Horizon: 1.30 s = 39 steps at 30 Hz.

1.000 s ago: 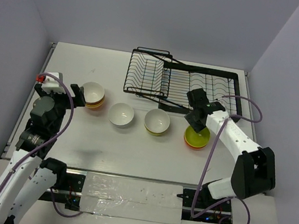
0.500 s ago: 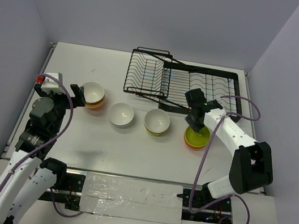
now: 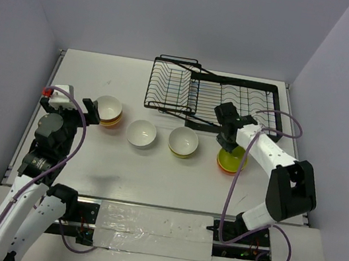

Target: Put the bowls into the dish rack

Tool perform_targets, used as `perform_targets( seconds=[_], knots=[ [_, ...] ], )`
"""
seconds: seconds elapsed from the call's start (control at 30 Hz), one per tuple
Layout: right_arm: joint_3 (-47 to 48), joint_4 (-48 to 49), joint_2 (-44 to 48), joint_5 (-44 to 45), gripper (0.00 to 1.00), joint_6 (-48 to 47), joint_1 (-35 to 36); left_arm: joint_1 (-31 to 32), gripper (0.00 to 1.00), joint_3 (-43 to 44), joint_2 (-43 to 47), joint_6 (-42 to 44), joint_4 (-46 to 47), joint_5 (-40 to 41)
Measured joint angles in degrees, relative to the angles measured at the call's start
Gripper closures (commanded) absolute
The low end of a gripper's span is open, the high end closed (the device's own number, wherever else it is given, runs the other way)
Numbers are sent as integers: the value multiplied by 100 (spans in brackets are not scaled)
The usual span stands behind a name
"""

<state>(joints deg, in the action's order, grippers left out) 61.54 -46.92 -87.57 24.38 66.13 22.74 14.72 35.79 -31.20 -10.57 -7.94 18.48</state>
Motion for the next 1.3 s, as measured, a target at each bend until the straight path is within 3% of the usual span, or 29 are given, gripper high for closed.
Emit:
perform_targets(
  seconds=[0.23, 0.73, 0.97, 1.3],
  knots=[
    [85, -131, 35, 15, 100, -219, 68, 4, 1, 0, 0, 42, 0, 35],
    [291, 26, 1683, -682, 100, -1239, 138, 11, 1, 0, -70, 37, 0, 39],
    [437, 997, 2173, -1471, 100, -2192, -50, 11, 1, 0, -87, 35, -4, 33],
    [369, 3421, 1987, -2855, 100, -2479, -1633, 11, 1, 13, -76, 24, -107, 33]
  ],
)
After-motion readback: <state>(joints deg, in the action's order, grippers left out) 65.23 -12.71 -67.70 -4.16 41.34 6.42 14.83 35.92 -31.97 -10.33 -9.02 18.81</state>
